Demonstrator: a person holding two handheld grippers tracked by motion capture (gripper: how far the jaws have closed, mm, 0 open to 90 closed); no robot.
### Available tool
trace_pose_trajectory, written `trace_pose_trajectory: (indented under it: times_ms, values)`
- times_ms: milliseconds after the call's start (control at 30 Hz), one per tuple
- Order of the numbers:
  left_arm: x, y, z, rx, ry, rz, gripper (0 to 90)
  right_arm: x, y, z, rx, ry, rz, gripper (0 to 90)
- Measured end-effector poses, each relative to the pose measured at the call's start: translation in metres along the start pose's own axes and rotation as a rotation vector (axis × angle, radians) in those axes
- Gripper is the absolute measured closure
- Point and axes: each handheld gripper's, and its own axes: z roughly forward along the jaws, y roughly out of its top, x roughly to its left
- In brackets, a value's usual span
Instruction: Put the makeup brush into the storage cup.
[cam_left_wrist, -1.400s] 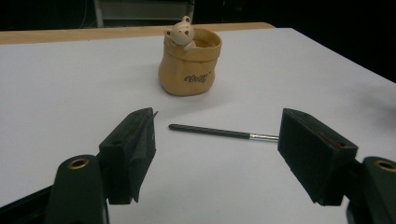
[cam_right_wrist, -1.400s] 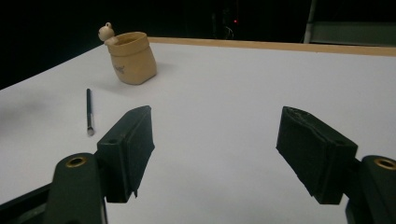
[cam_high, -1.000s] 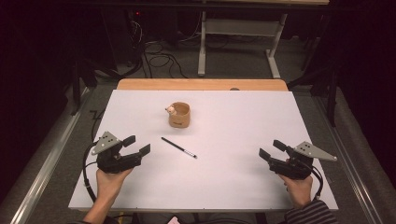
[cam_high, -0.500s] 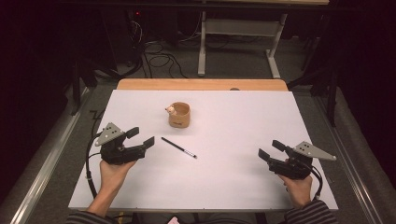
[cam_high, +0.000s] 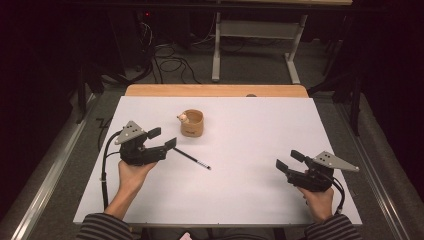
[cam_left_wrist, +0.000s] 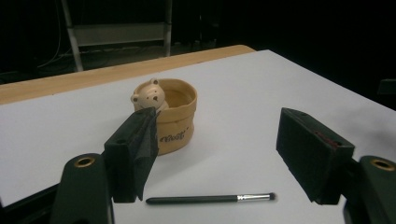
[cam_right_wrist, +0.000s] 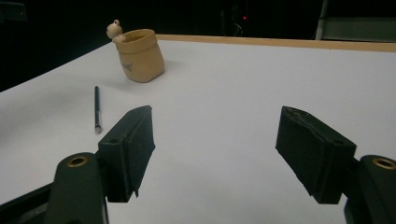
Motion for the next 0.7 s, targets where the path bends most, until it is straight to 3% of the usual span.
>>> trace_pose_trajectory:
  times_ms: [433, 700]
  values:
    - [-0.006, 0.009, 0.028, 0.020, -0.033, 0.028, 28.6, -0.001, 0.000, 0.001, 0.002, 0.009, 0.004, 29.0]
    - [-0.007, 0.015, 0.037, 0.019, -0.039, 0.034, 28.6, -0.001, 0.000, 0.001, 0.003, 0.011, 0.004, 29.0]
